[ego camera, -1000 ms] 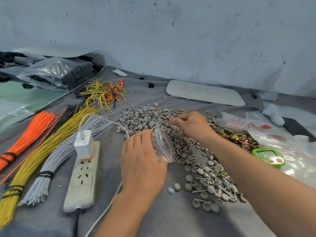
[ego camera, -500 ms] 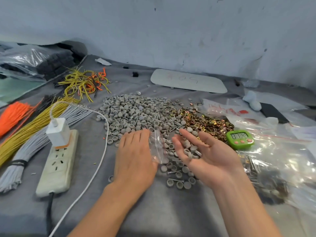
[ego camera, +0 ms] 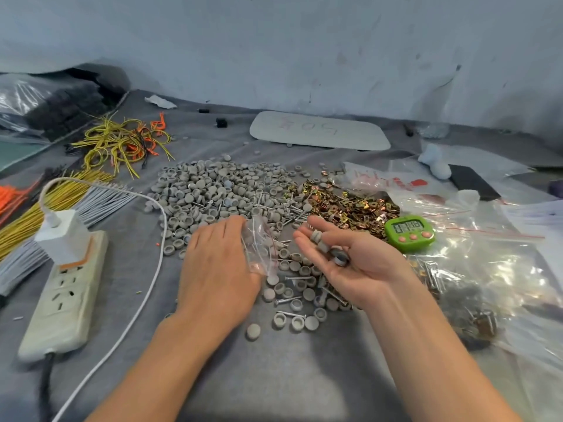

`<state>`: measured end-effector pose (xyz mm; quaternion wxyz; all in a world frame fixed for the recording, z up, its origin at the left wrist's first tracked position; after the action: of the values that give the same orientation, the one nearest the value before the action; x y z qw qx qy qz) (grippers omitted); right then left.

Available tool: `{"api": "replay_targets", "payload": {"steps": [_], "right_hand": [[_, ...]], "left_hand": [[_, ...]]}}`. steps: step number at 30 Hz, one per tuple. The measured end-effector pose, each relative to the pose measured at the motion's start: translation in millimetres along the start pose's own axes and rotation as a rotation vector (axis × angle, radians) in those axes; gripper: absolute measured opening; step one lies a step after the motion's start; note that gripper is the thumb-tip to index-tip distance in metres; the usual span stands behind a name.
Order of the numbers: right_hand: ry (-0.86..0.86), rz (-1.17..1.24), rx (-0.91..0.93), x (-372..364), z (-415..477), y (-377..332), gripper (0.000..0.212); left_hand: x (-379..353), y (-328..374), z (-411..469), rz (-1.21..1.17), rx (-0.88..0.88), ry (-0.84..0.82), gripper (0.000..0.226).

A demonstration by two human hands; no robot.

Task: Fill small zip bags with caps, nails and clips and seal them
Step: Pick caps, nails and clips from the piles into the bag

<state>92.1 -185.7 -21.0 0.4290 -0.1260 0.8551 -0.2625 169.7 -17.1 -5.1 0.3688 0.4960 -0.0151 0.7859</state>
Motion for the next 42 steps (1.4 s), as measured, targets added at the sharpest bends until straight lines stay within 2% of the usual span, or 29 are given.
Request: {"api": "replay_targets", "payload": {"steps": [4,9,12,16,19,22,24,25,27,30,33,35,37,39,41,42], "right_hand": [[0.027,-0.199,0.069,-1,10,4,0.036],[0.066,-0.66,0.419,-15,13,-5,0.037],[0.045,-0.788,0.495,-23,11,-7,0.038],[0.03,-0.781,0.493,-26,13,-7,0.033],[-0.027,-0.528,0.341,-23,18,-4,0.022],[-0.112,-0.246,0.187,-25,18,1,0.036],[-0.16,-0.191,0.176,-28,14,2,0.034],[-0.172,-0.219,0.211,-29,12,1,0.027],[-0.17,-0.424,0.394,-34,4,-3,0.02],[-0.188,-0.778,0.713,-51,-12,-3,0.027],[-0.269,-1.018,0.85,-68,-20,10,0.031],[-0.301,-0.997,0.839,-74,-22,13,0.033],[-0.287,-0.805,0.78,-72,-23,7,0.035],[-0.198,-0.615,0.764,-63,-21,-8,0.039],[-0.052,-0.654,0.766,-49,-18,-19,0.036],[0.03,-0.803,0.768,-43,-16,-22,0.033]], "left_hand": [[-2,1,3,-0.022,0.009,0.005,0.038],[-1,-3,2,-0.048,0.017,0.032,0.037],[2,-2,3,-0.049,0.019,0.042,0.036],[2,-4,3,-0.05,0.021,0.041,0.038],[3,-6,1,-0.064,0.017,0.051,0.038],[5,-8,0,-0.072,0.007,0.073,0.036],[4,-7,0,-0.094,0.011,0.07,0.038],[4,-5,-1,-0.115,0.018,0.062,0.04],[0,0,-2,-0.173,0.05,0.024,0.039],[-6,7,-1,-0.305,0.173,-0.076,0.039],[-7,9,3,-0.454,0.284,-0.1,0.035],[-6,6,5,-0.513,0.334,-0.101,0.036],[-4,3,6,-0.556,0.342,-0.083,0.038],[1,2,7,-0.662,0.353,-0.032,0.036],[6,-3,11,-0.81,0.401,0.029,0.031],[8,-8,13,-0.923,0.456,0.068,0.028]]}}
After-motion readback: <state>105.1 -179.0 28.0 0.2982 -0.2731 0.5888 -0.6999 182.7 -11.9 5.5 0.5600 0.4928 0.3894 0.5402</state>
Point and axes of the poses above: each hand's wrist, its own z-axis towards the middle knuckle, its own x-axis out of the back of the hand, y = z × x, the point moved 5 cm from there along z, towards the middle knuckle, and after that the axes turned 5 degrees about y, right-handed, at the moved point
